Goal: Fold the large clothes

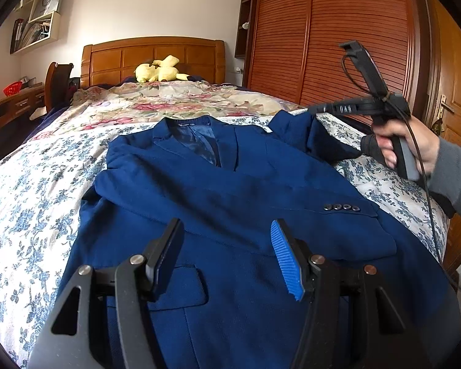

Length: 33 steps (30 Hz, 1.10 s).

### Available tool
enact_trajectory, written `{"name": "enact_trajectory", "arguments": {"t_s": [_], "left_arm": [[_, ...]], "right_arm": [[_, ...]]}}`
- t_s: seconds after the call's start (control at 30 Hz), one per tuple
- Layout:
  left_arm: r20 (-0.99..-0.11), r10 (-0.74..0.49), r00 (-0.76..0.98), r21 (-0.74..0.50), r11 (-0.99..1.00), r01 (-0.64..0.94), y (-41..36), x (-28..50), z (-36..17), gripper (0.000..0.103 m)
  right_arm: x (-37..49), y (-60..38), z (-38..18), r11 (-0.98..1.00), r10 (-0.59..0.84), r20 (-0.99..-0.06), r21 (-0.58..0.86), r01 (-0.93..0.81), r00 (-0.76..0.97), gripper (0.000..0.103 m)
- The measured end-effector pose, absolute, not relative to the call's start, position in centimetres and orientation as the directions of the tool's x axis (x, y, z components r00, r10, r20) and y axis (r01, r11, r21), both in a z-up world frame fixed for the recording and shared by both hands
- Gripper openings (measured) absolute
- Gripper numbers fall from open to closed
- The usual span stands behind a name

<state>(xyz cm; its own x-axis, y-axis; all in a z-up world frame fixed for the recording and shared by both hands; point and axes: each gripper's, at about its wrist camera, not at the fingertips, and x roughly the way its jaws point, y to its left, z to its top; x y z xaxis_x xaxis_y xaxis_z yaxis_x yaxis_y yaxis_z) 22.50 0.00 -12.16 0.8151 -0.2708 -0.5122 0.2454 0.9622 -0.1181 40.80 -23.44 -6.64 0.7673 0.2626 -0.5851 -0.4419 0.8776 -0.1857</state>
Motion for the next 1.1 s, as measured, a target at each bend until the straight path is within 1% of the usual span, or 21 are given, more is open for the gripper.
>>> {"name": "enact_trajectory", "arguments": {"t_s": [0.13,0.27,0.3,0.37,0.4,0.43,0.53,0.67,0.9,1.1], "left_arm": [[-0.512,-0.272,0.815,-0.117,0.962,0.247,0.0,22.5,-12.2,0.058],[-0.511,-0.271,0.815,-0.117,0.962,0.247,0.0,22.5,-12.2,0.058],[-0.511,-0.271,0.816,-0.117,0.962,0.246,0.0,22.5,-12.2,0.058],[-0.512,-0.271,0.815,-0.116,0.962,0.247,-0.1,22.5,-12.2,0.058],[-0.512,-0.271,0.815,-0.115,0.962,0.247,0.0,22.5,-12.2,0.058],[-0.512,-0.27,0.815,-0.115,0.962,0.247,0.0,22.5,-12.2,0.058],[-0.512,-0.271,0.815,-0.116,0.962,0.247,0.0,22.5,-12.2,0.058],[-0.512,-0.272,0.815,-0.119,0.962,0.246,0.0,22.5,-12.2,0.058],[-0.513,-0.272,0.814,-0.115,0.962,0.249,-0.1,22.4,-12.2,0.058],[-0.517,-0.273,0.811,-0.117,0.961,0.249,0.0,22.5,-12.2,0.058]], "right_arm": [[39.4,-22.3,-8.6,0.865,0.286,-0.647,-0.144,-0.481,0.707,0.0],[38.1,-22.6,-9.3,0.874,0.278,-0.658,-0.128,-0.468,0.7,0.0],[37.8,-22.8,-9.2,0.877,0.277,-0.654,-0.128,-0.464,0.704,0.005],[37.4,-23.3,-8.7,0.887,0.252,-0.638,-0.149,-0.438,0.727,0.025],[37.5,-23.9,-8.4,0.895,0.235,-0.629,-0.159,-0.418,0.741,0.046],[37.7,-24.5,-8.2,0.902,0.225,-0.621,-0.159,-0.402,0.751,0.054],[38.7,-26.1,-7.8,0.924,0.184,-0.615,-0.159,-0.349,0.767,0.054],[40.7,-28.5,-8.4,0.949,0.133,-0.632,-0.142,-0.283,0.763,0.055],[43.6,-32.2,-10.9,0.976,0.024,-0.676,-0.142,-0.162,0.736,0.055],[45.8,-34.6,-13.6,0.987,-0.06,-0.721,-0.148,-0.068,0.69,0.062]]}}
